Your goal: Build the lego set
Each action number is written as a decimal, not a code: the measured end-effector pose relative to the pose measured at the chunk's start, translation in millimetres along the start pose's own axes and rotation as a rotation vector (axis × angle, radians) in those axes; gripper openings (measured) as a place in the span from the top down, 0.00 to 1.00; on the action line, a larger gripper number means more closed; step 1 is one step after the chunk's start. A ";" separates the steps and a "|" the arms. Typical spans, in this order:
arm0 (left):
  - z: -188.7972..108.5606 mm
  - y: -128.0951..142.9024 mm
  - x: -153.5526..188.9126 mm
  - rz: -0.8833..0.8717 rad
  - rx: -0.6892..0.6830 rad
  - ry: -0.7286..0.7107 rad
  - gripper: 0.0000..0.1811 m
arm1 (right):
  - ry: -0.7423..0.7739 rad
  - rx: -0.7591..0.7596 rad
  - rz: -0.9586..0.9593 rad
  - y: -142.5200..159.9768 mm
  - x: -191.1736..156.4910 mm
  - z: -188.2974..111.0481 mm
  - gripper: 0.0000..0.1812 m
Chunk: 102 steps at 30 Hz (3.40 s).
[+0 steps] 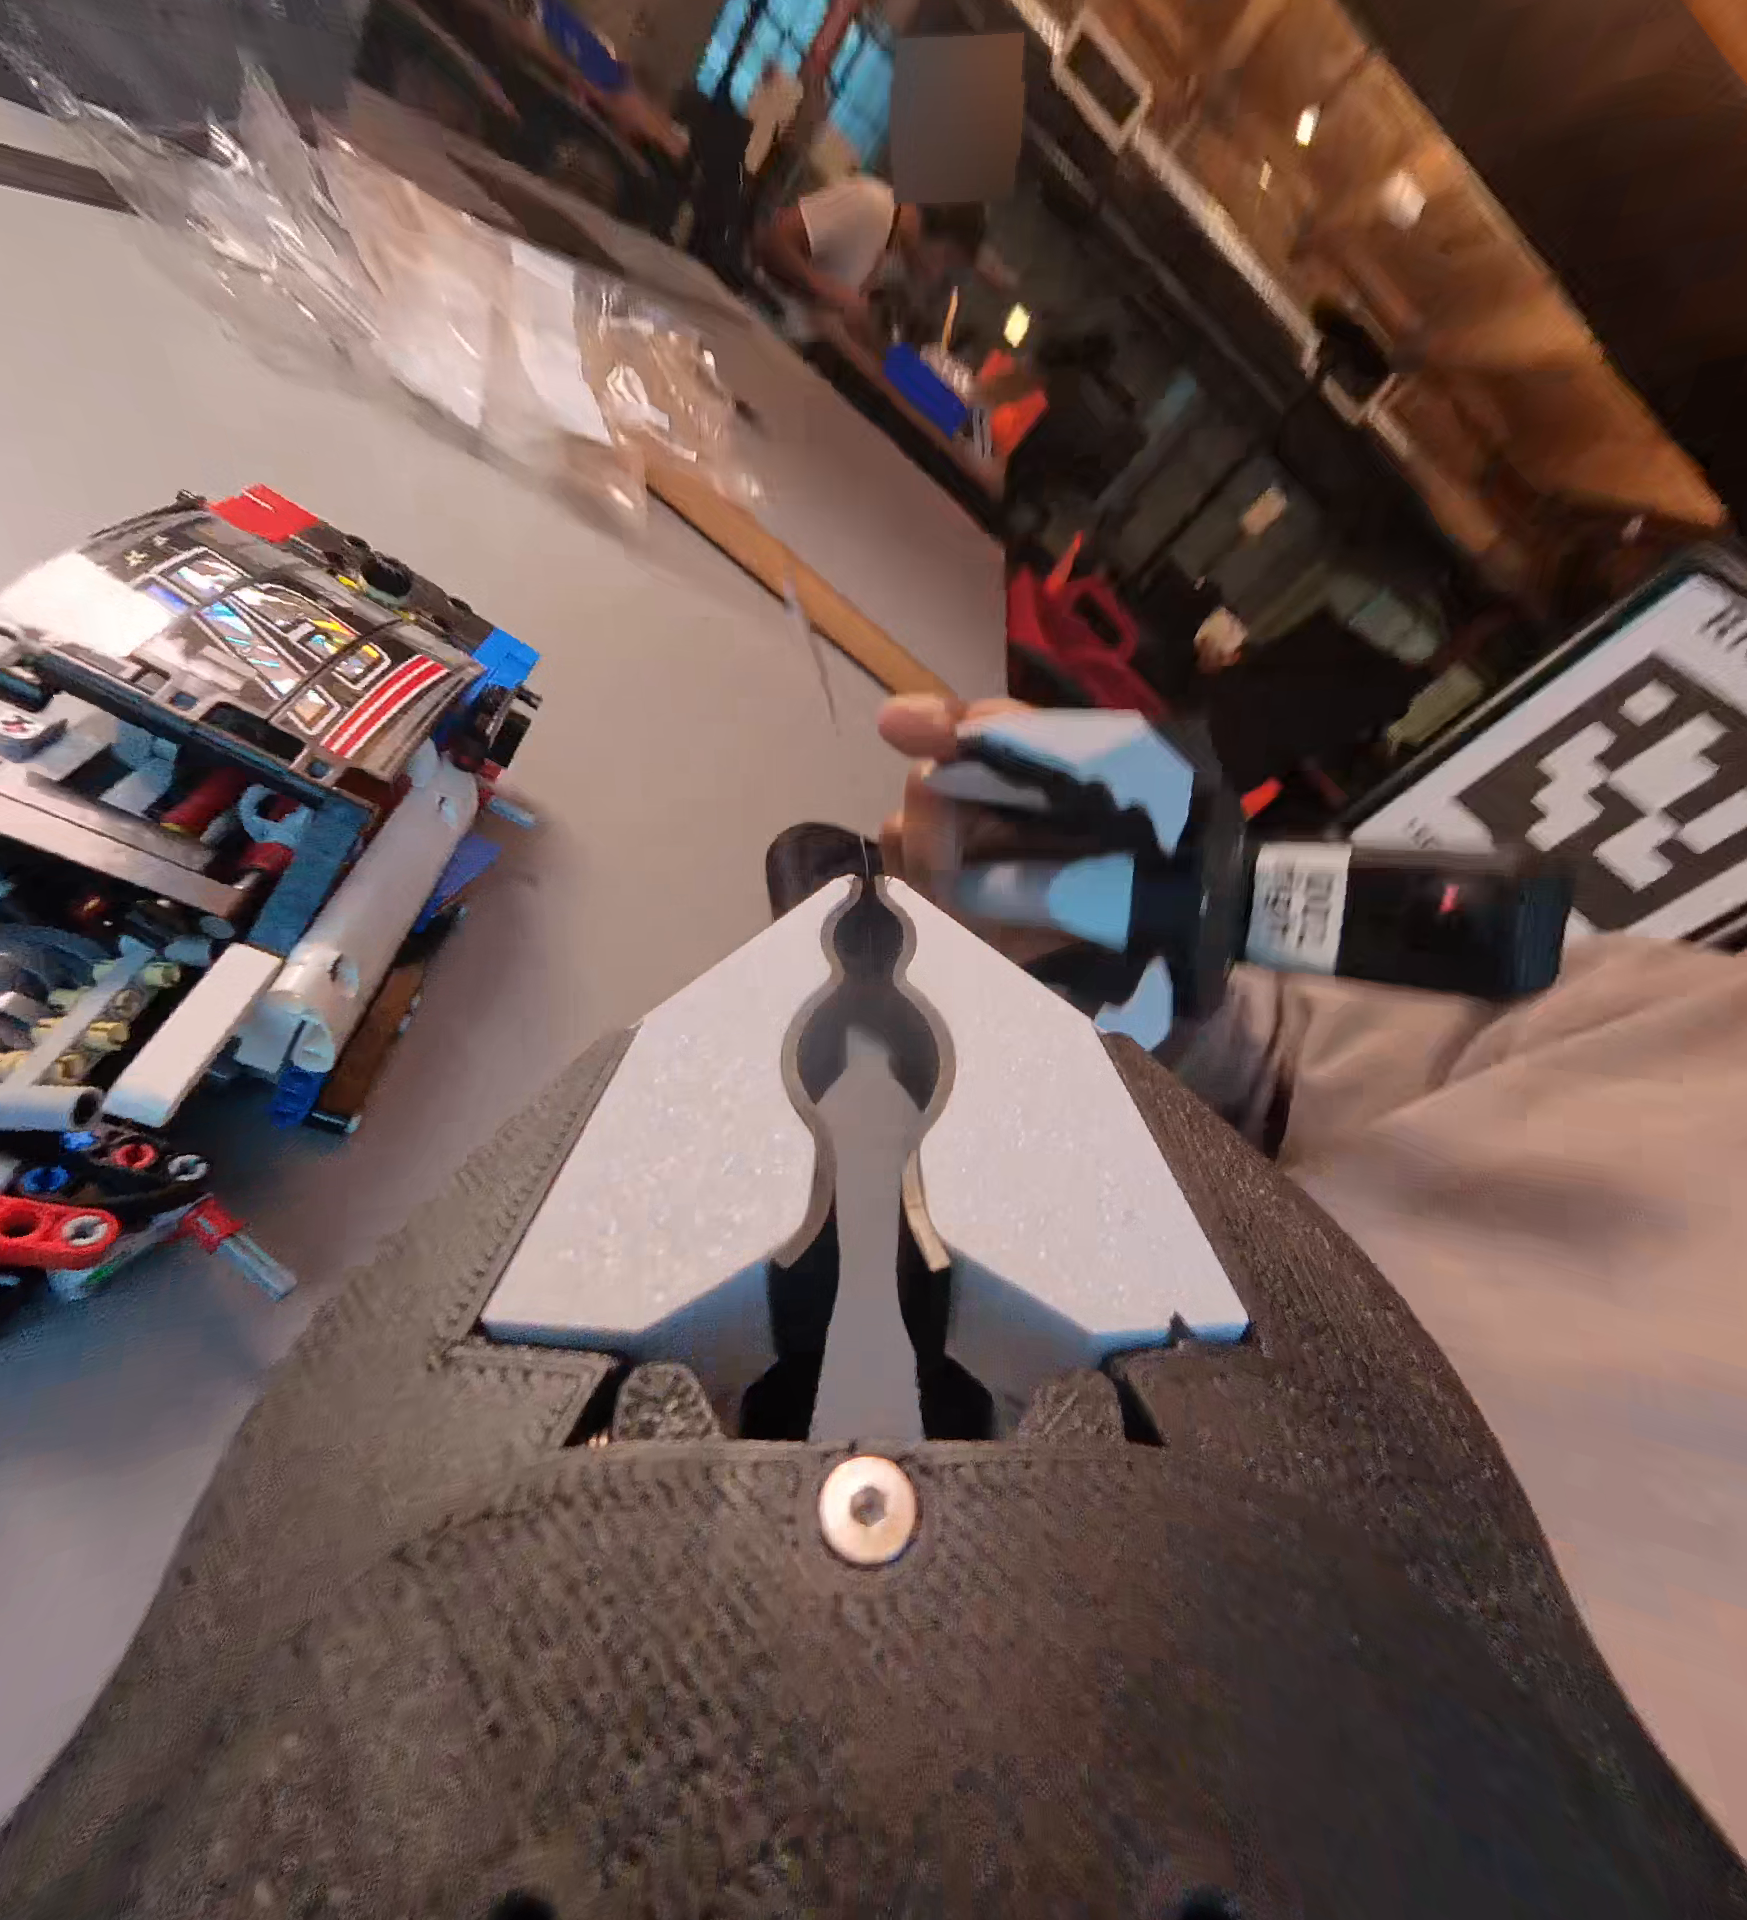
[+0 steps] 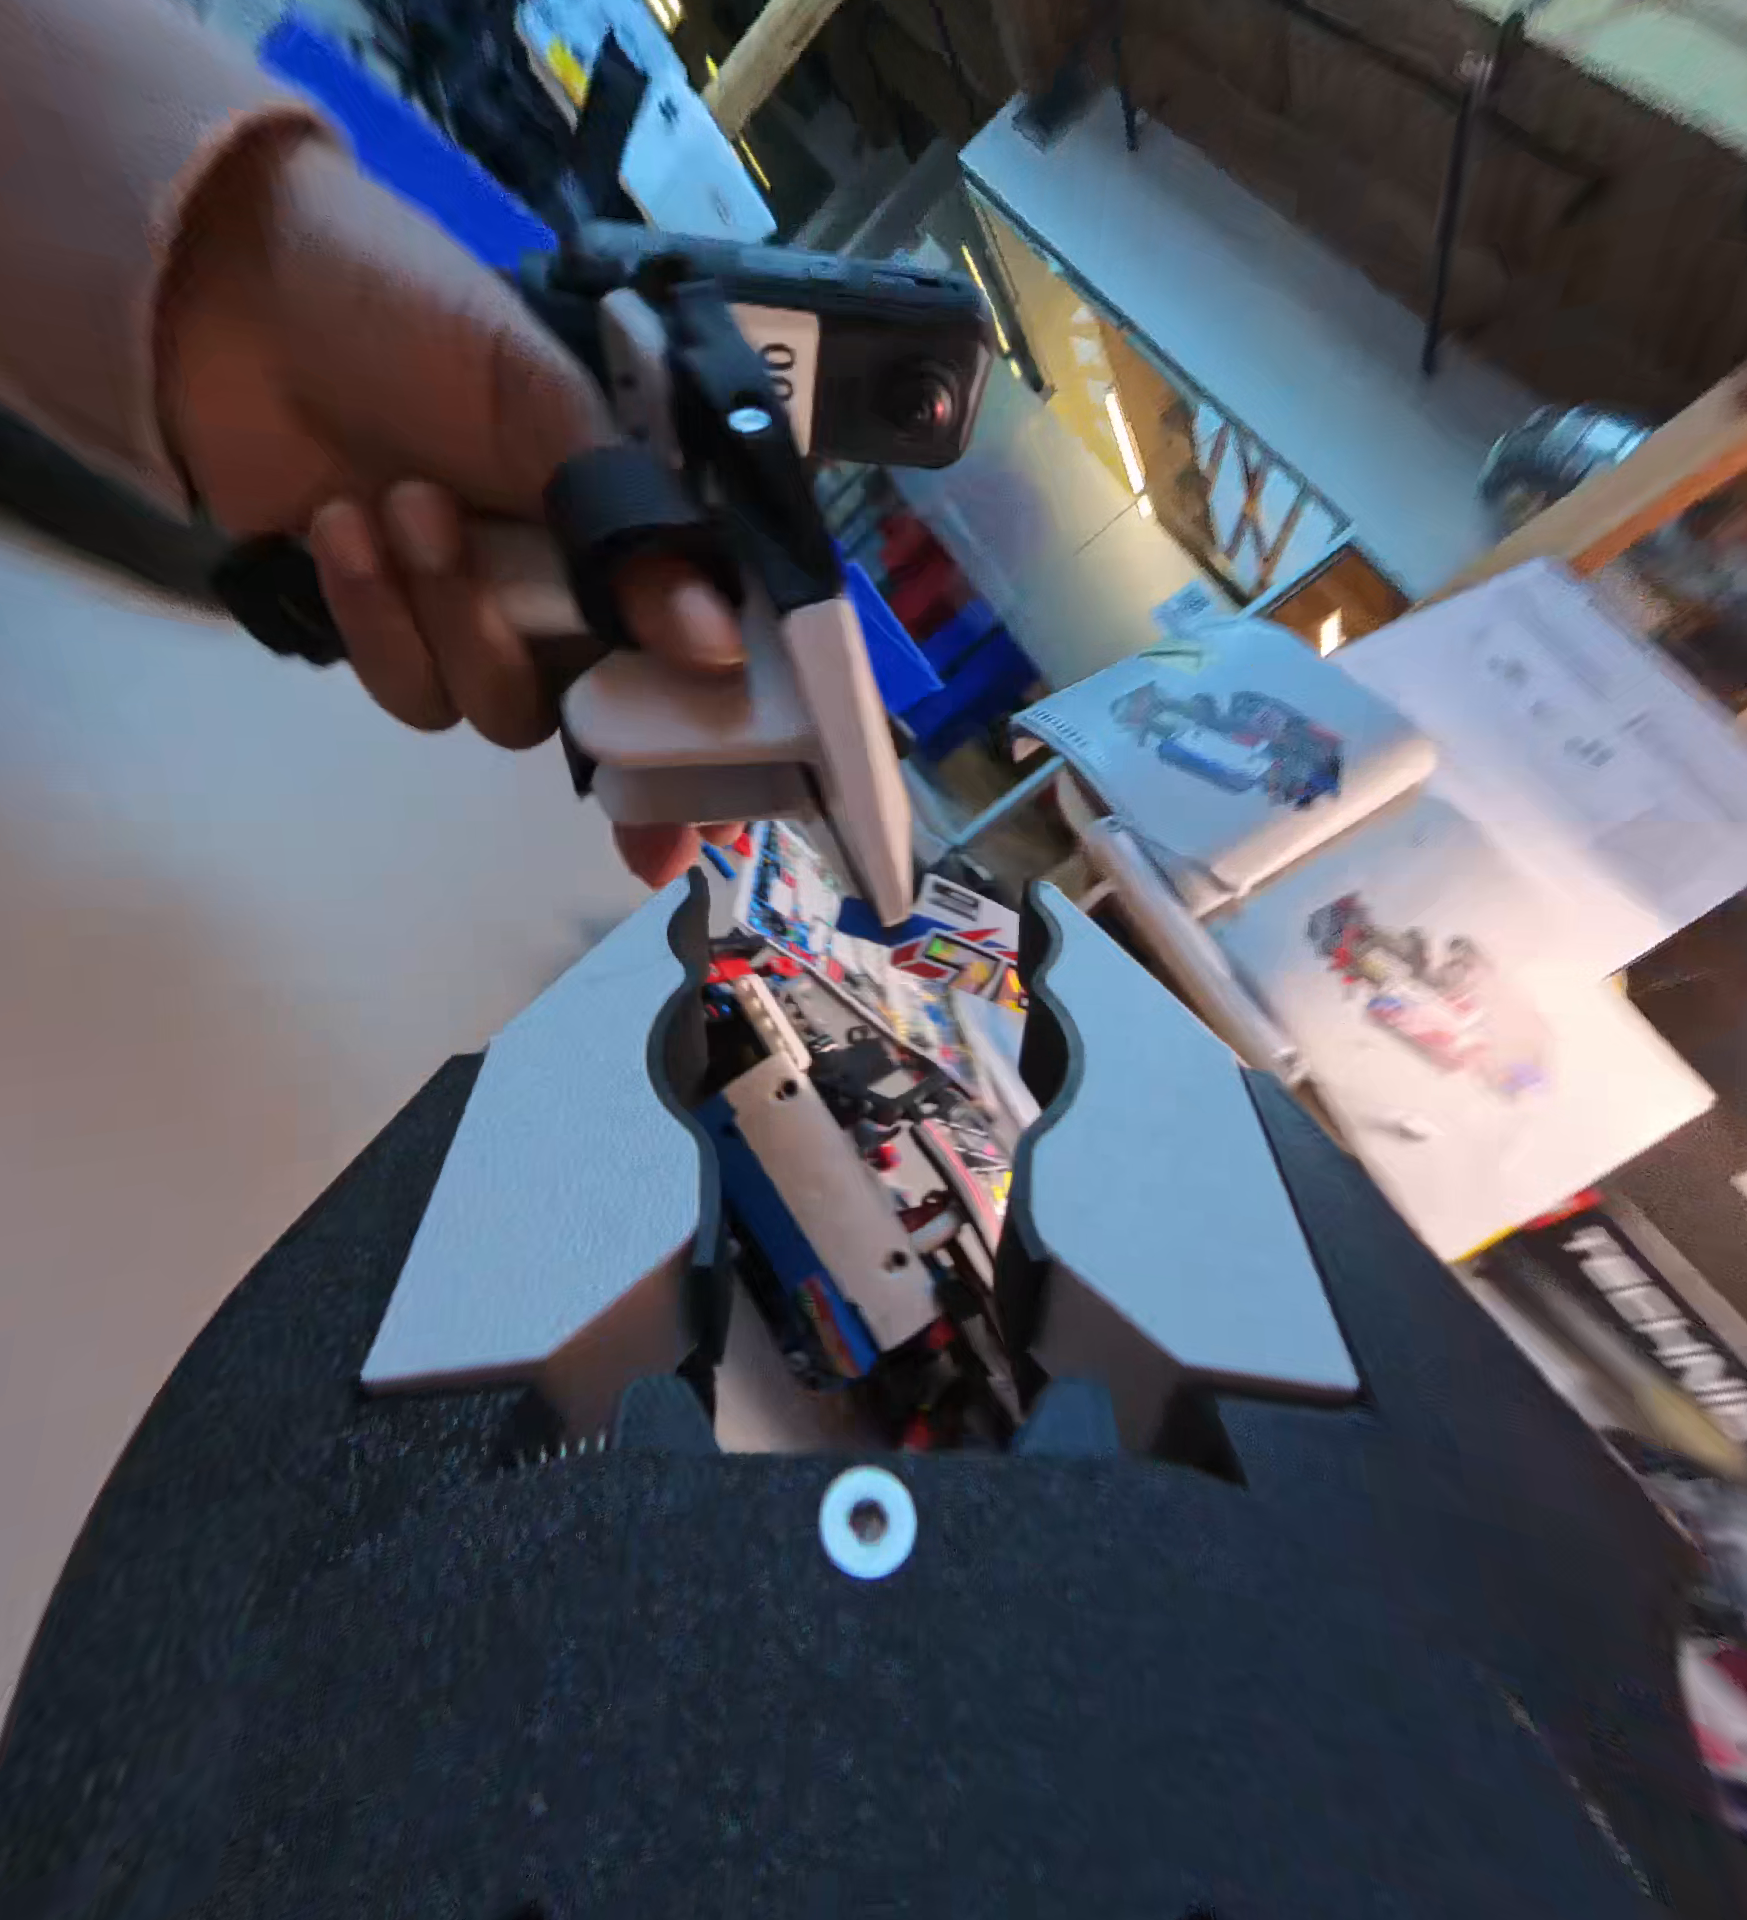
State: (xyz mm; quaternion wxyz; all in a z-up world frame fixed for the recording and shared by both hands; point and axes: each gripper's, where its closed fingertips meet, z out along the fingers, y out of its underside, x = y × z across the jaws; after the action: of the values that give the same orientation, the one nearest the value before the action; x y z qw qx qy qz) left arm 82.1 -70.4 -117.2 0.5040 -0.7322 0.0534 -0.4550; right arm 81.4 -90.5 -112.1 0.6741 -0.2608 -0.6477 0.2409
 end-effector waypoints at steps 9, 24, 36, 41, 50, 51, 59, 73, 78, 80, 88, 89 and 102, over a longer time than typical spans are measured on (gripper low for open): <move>-19.3 44.1 -20.4 0.443 -0.466 -0.140 1.00 | -0.500 -0.151 0.677 51.0 15.4 -32.0 0.84; -11.2 71.0 -42.6 0.530 -0.598 -0.180 1.00 | -0.603 -0.277 0.637 88.4 -14.5 -31.0 0.93; -7.5 71.3 -45.4 0.529 -0.591 -0.178 1.00 | -0.620 -0.285 0.630 90.6 -20.4 -28.0 1.00; -6.6 68.5 -46.8 0.519 -0.574 -0.182 1.00 | -0.616 -0.287 0.639 92.4 -19.9 -27.3 1.00; -2.5 49.8 -69.9 0.535 -0.509 -0.267 1.00 | -0.598 -0.297 0.662 100.1 -14.3 -23.1 1.00; -1.3 47.1 -72.3 0.532 -0.497 -0.274 1.00 | -0.595 -0.299 0.661 101.0 -12.1 -22.1 1.00; 0.2 25.3 -82.4 0.505 -0.351 -0.312 1.00 | -0.602 -0.271 0.697 103.1 -2.8 -13.7 1.00; -8.7 21.4 -86.3 0.489 -0.277 -0.327 1.00 | -0.649 -0.235 0.725 97.0 1.1 -16.7 1.00; -14.5 16.4 -86.6 0.502 -0.249 -0.335 0.98 | -0.641 -0.228 0.714 95.1 10.7 -15.9 1.00; -17.0 11.8 -86.3 0.515 -0.224 -0.340 0.96 | -0.638 -0.224 0.714 95.0 13.7 -16.2 1.00; -24.8 -8.1 -92.3 0.634 -0.151 -0.412 0.76 | -0.629 -0.176 0.757 97.2 17.9 -17.2 1.00; -24.7 -9.1 -93.0 0.647 -0.150 -0.413 0.73 | -0.630 -0.171 0.761 97.6 18.1 -17.4 1.00; -10.3 -0.7 -104.8 0.747 -0.259 -0.358 0.60 | -0.703 -0.140 0.831 105.3 16.1 -20.8 1.00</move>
State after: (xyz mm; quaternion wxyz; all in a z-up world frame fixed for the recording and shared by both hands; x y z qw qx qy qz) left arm 13.6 -20.9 -180.1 0.5391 -0.7874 0.2830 -0.0967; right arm 104.3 -1.9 -170.4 0.2464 -0.4427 -0.6910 0.5156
